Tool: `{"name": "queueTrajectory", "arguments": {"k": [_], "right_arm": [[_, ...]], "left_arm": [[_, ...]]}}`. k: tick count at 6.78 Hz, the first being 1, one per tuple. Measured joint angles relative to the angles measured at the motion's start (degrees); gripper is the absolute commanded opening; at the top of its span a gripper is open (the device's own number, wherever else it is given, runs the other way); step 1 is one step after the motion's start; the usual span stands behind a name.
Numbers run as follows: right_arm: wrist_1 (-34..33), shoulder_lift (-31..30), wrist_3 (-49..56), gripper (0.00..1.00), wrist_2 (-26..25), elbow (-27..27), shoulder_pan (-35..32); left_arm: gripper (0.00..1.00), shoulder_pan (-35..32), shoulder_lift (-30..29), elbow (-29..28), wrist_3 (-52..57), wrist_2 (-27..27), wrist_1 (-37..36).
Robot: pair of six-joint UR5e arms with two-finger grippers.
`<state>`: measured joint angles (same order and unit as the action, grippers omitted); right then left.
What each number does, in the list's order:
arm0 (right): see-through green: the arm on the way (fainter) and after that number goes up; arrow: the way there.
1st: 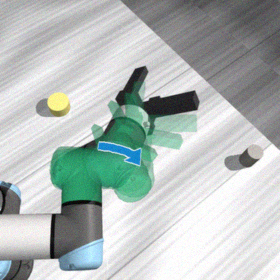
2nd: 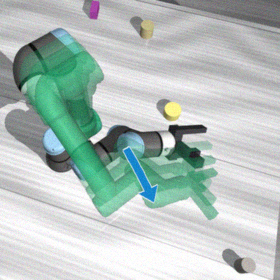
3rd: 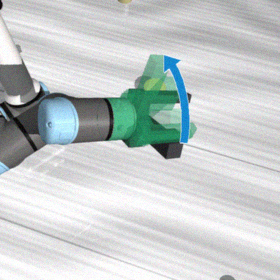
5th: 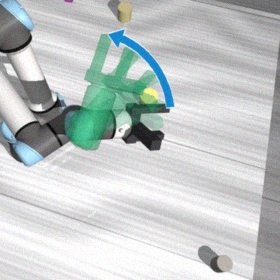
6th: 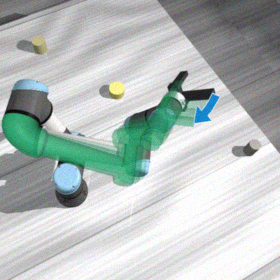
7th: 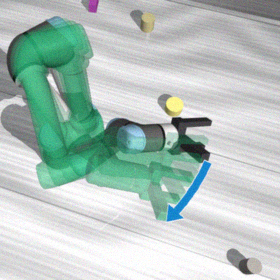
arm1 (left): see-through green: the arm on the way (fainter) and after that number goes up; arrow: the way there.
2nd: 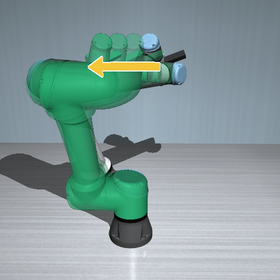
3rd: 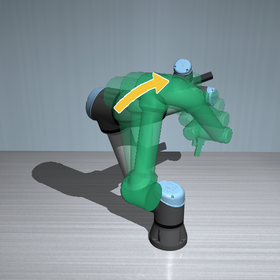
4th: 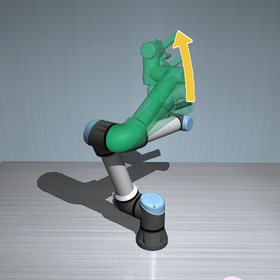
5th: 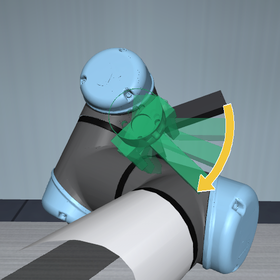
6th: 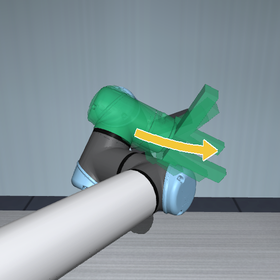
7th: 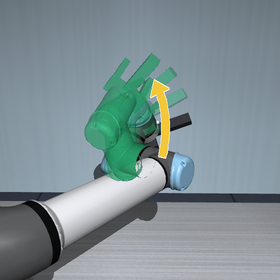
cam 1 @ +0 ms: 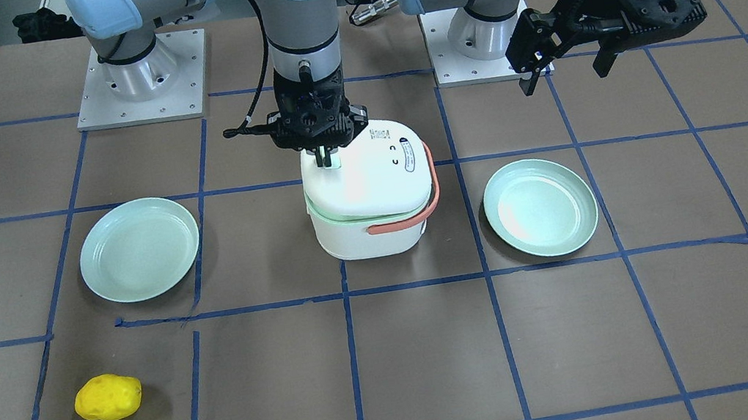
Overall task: Press rice cooker button
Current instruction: 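Lift the right gripper away from the cooker as the lid pops open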
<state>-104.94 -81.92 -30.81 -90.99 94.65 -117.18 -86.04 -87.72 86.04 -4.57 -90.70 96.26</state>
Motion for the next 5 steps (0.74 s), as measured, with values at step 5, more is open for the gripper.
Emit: {"name": "queueTrajectory", "arguments": {"k": [5], "right_arm": [[6.82, -2.54, 10.49, 1.0, -0.12, -8.3, 10.75]], "left_arm": [[1.0, 0.0, 0.0, 0.0, 0.0, 0.0, -0.02]]}}
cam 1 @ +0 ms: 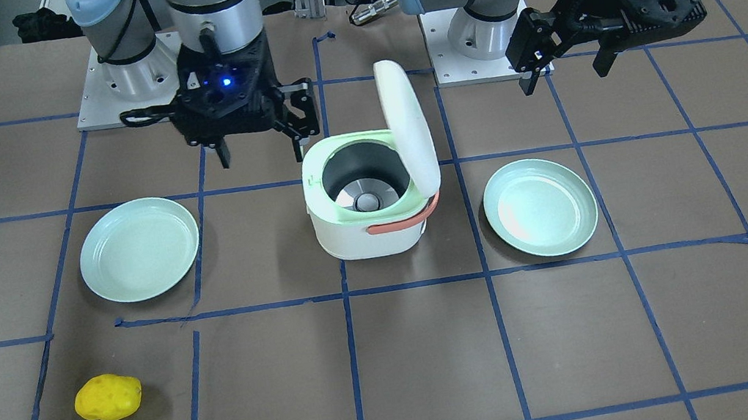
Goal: Press rice cooker button
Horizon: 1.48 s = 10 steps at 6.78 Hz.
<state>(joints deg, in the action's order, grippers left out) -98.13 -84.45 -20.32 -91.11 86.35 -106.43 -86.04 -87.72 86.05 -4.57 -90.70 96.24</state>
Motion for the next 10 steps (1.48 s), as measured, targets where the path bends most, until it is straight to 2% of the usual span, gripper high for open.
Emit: {"name": "queueTrajectory", "arguments": {"k": [2, 4, 10], "right_arm": [[3.09, -0.04, 8.7, 1.0, 1.78, -4.03, 7.97], [5.07, -0.09, 13.37, 1.0, 2.8, -6.67, 12.96], [8.66, -0.21, 22.65, 1.0, 2.52, -8.5, 16.97]], "left_arm": [[1.0, 0.0, 0.0, 0.0, 0.0, 0.0, 0.04], [1.0, 0.0, 0.0, 0.0, 0.0, 0.0, 0.01], [1.0, 0.0, -0.02, 0.0, 0.0, 0.0, 0.02]]}}
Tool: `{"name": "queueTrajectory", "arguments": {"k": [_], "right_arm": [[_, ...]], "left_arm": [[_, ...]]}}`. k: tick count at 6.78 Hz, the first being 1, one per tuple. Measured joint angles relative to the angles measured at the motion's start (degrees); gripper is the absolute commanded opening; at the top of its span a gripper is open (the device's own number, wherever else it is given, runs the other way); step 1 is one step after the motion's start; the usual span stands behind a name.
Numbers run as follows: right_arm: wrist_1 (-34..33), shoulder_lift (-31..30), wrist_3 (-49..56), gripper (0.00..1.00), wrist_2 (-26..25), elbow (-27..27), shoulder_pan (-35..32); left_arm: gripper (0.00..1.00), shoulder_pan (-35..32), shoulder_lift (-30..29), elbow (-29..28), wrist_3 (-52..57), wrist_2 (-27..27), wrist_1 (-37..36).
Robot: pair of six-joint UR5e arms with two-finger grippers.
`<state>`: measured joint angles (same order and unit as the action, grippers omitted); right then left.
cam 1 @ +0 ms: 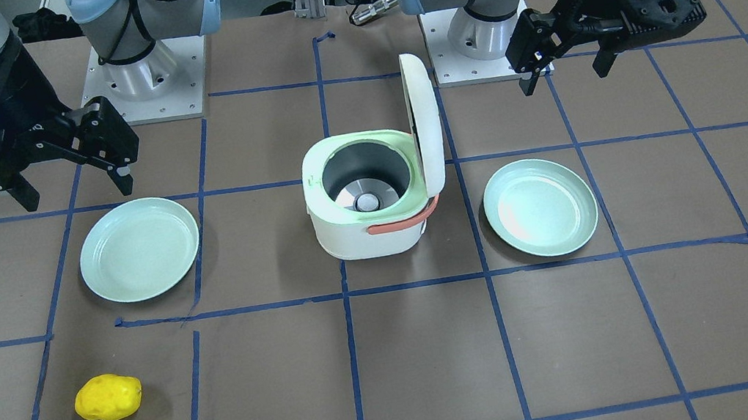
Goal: Press rice cooker button
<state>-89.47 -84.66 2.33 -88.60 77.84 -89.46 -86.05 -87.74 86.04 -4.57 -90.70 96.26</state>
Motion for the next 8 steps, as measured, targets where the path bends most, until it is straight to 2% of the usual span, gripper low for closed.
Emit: {"name": "queueTrajectory", "arguments": {"k": [8], "right_arm": [[0.91, -0.12, 0.08, 1.0, -0.55, -0.26, 0.06]], "left_arm": [[1.0, 0.0, 0.02, 0.0, 0.0, 0.0, -0.01]]}}
